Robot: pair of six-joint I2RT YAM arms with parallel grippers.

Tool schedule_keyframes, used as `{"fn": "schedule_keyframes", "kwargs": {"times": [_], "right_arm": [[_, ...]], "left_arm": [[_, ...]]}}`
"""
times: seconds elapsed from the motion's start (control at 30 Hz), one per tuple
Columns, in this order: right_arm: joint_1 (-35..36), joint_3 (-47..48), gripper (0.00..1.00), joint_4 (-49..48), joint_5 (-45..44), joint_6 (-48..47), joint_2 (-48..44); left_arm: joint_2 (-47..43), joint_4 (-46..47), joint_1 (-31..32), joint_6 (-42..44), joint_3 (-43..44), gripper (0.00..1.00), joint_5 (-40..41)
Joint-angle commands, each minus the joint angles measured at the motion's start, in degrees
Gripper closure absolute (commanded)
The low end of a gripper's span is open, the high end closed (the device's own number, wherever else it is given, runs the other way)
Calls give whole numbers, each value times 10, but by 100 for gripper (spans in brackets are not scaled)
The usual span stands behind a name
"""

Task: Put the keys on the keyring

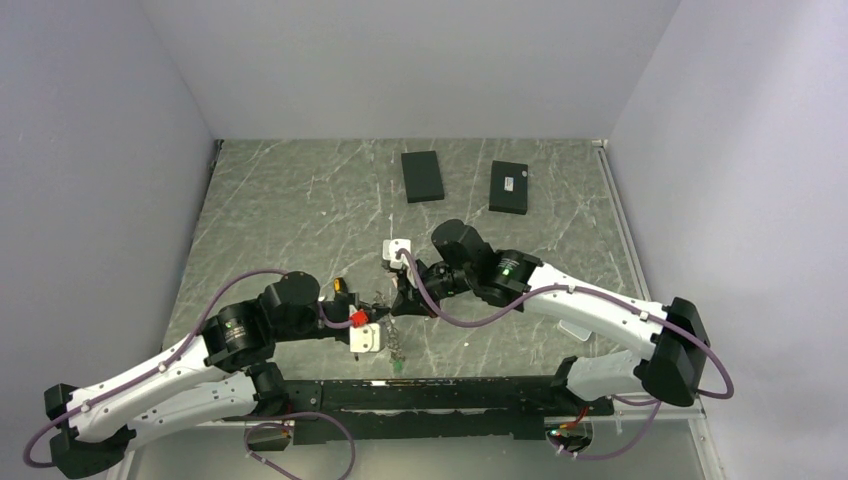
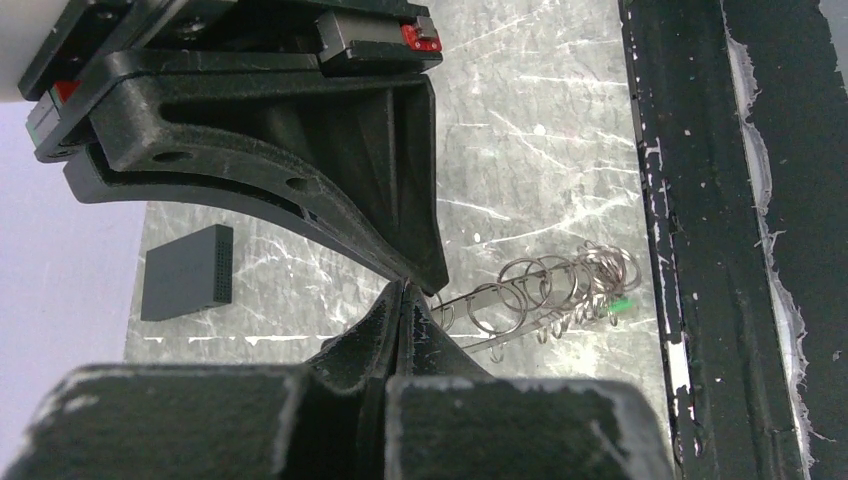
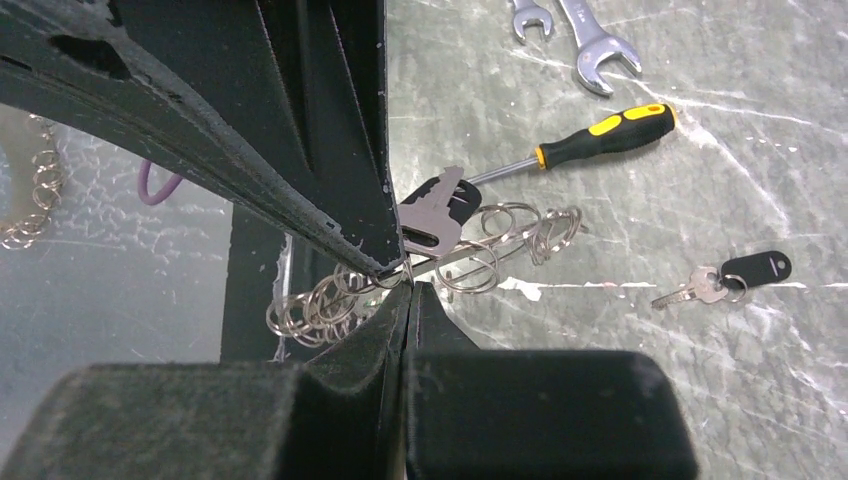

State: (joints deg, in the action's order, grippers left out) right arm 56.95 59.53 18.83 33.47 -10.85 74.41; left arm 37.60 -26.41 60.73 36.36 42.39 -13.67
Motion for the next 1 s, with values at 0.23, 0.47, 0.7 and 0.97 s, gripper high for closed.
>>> {"fn": "schedule_keyframes", "kwargs": {"times": [0.23, 0.47, 0.7, 0.97], "right_arm": [[3, -36, 60, -117, 6, -8, -70], [3, -90, 47, -112, -71, 15, -132], [3, -204, 47, -202, -236, 128, -228], [10, -267, 51, -266, -170, 188, -270]], "left_arm": [[1, 22, -1, -10, 11, 100, -20], [13, 36, -1, -20, 13, 100, -5], [46, 35, -1, -82, 41, 100, 31], [114, 40, -1, -186, 102, 100, 144]]}}
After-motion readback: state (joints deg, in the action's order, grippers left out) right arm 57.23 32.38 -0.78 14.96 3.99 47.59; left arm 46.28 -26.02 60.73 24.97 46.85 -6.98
